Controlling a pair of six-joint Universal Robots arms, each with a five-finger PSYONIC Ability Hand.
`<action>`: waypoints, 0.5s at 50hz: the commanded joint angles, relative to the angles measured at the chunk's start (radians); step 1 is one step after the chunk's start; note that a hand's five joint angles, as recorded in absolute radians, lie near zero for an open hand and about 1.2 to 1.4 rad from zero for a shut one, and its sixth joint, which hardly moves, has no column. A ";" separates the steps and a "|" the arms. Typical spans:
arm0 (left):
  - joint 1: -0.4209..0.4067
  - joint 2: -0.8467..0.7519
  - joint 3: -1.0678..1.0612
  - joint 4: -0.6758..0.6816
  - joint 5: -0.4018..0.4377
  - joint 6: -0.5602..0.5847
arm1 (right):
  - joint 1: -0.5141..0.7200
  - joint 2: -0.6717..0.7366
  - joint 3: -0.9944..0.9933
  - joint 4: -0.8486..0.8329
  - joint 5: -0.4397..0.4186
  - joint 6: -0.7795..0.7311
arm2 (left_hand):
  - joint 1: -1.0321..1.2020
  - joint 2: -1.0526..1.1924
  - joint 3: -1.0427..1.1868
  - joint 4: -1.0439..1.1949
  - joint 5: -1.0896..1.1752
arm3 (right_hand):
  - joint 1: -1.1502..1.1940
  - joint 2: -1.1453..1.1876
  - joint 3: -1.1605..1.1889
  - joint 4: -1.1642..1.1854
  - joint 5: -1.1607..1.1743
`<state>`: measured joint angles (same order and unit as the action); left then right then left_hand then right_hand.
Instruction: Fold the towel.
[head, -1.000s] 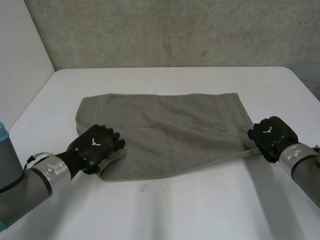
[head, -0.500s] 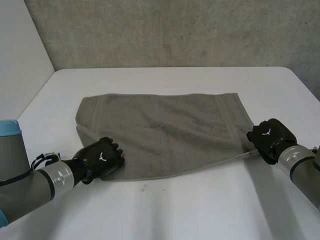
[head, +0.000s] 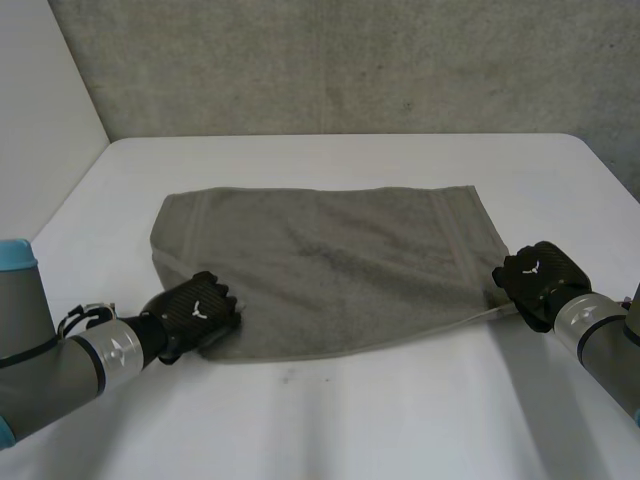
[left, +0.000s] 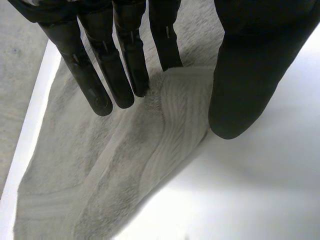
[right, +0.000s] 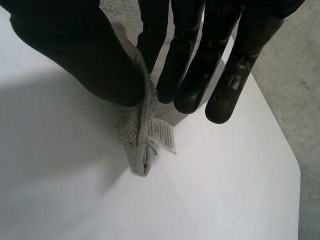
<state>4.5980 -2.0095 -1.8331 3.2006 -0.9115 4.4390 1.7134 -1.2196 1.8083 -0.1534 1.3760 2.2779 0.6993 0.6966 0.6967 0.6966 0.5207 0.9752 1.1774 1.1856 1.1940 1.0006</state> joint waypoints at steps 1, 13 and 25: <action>0.038 0.005 0.011 0.024 -0.026 0.000 | 0.000 0.000 -0.001 0.000 0.000 0.000 | 0.192 0.195 0.195 0.195 0.196 | 0.421 0.219 0.211 0.202 0.221; 0.067 0.044 -0.053 0.110 -0.162 -0.001 | -0.006 -0.001 -0.007 0.000 0.003 0.000 | 0.590 0.593 0.593 0.593 0.594 | 0.421 0.219 0.211 0.202 0.221; 0.067 0.219 -0.217 0.110 -0.262 -0.026 | -0.006 -0.049 -0.003 0.101 0.018 -0.018 | 0.697 0.700 0.700 0.700 0.701 | 0.421 0.219 0.211 0.202 0.221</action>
<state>4.6693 -1.8978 -1.9691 3.3171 -1.1002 4.4322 1.7079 -1.2328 1.8031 -0.1290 1.3878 2.2748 1.1519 1.1867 1.1850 1.1850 1.0014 0.9752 1.1774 1.1856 1.1940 1.0014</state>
